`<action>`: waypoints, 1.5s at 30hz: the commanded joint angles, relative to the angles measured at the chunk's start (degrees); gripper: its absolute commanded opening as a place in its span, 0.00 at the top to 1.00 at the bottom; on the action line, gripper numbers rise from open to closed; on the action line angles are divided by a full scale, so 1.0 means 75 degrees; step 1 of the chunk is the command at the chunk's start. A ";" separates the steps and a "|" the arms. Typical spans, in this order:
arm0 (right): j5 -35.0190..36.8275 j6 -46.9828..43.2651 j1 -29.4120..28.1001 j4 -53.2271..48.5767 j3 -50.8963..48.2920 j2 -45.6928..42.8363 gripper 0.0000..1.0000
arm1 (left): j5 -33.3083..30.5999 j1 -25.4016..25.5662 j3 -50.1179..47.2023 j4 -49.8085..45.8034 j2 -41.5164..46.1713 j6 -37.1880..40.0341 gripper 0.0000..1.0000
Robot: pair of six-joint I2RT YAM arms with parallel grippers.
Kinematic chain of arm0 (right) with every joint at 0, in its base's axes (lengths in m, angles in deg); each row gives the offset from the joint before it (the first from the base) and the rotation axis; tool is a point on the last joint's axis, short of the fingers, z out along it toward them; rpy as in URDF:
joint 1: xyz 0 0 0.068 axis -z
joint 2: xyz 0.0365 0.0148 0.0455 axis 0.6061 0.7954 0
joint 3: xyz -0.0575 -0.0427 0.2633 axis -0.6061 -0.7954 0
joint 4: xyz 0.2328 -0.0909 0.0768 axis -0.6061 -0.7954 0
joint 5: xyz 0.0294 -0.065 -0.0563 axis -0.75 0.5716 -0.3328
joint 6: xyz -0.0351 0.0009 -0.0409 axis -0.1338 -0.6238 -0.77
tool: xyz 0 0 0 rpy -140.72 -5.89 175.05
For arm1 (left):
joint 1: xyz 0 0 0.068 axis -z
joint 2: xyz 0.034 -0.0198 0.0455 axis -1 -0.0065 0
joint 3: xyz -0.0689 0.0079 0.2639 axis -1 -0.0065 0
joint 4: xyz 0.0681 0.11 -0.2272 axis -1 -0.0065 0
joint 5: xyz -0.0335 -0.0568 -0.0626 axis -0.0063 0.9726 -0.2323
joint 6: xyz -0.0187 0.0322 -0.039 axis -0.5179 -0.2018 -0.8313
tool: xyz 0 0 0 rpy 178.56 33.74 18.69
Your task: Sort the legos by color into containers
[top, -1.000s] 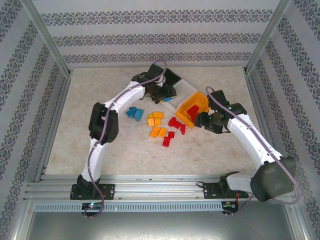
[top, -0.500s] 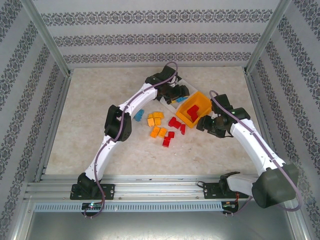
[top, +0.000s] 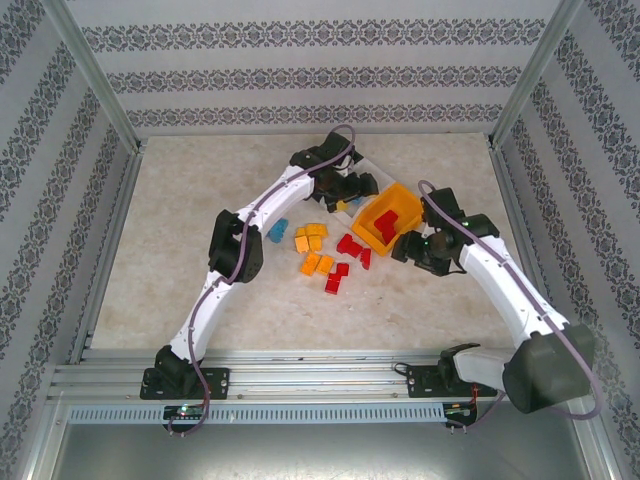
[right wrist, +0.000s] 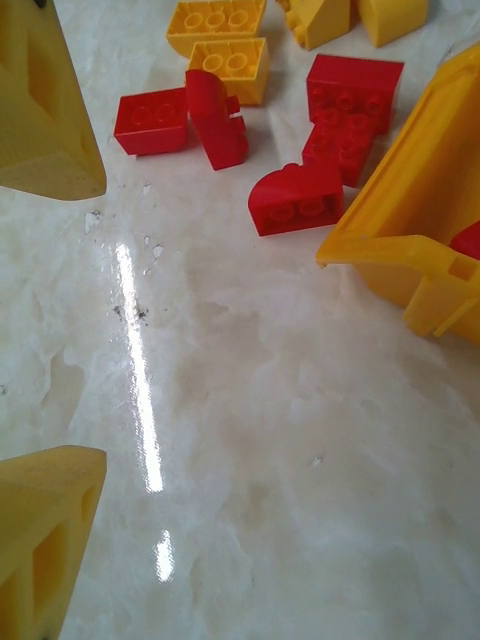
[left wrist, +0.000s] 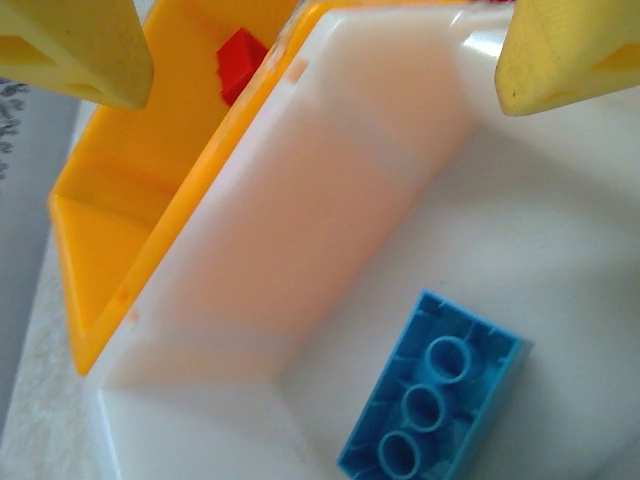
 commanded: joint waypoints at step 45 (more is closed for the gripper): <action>0.0845 0.0396 -0.1822 0.0929 0.1556 0.3626 0.77 | -0.2297 -0.0860 -0.8861 -0.0455 0.8061 0.1922 0.10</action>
